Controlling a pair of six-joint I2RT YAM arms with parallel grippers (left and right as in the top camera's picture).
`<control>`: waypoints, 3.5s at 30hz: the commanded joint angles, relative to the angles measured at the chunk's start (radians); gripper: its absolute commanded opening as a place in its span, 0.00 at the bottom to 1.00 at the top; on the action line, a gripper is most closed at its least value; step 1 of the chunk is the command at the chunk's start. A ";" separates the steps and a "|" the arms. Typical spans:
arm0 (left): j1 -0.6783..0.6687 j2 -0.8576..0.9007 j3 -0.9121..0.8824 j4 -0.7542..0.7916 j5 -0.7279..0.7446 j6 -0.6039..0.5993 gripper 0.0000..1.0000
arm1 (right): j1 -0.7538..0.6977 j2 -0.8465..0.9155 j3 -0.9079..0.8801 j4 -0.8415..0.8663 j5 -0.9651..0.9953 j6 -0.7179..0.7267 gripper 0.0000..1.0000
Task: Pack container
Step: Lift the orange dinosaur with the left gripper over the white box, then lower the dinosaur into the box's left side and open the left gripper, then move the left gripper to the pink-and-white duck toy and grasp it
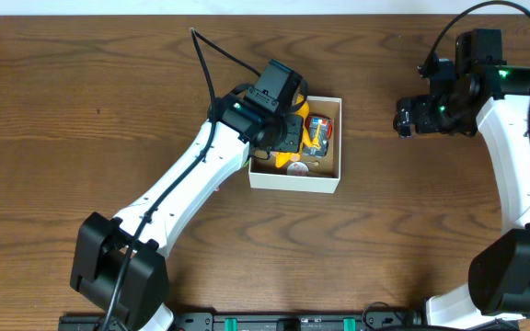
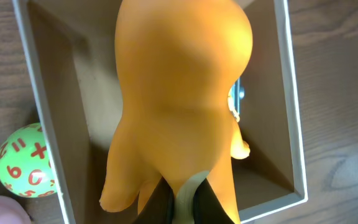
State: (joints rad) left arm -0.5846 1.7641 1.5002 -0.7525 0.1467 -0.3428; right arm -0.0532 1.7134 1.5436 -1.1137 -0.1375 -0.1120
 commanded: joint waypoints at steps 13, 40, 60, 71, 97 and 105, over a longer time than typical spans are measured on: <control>0.009 0.103 -0.003 -0.013 -0.133 -0.033 0.06 | -0.005 -0.023 0.013 -0.001 0.000 0.014 0.99; 0.021 0.105 -0.004 -0.055 -0.197 -0.033 0.06 | -0.005 -0.023 0.013 -0.001 0.000 0.014 0.99; 0.031 0.103 0.001 -0.057 -0.201 -0.032 0.68 | -0.005 -0.023 0.013 -0.001 0.000 0.014 0.99; 0.074 -0.036 0.042 -0.082 -0.277 -0.006 0.69 | -0.005 -0.023 0.013 -0.001 0.000 0.014 0.99; 0.439 -0.176 -0.240 -0.293 -0.232 0.121 0.69 | -0.005 -0.023 0.013 -0.001 0.000 0.014 0.99; 0.444 -0.176 -0.414 -0.164 -0.081 0.421 0.70 | -0.005 -0.023 0.013 -0.001 0.000 0.014 0.99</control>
State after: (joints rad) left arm -0.1413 1.5806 1.1263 -0.9295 -0.0338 -0.0757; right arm -0.0528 1.7134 1.5436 -1.1137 -0.1379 -0.1120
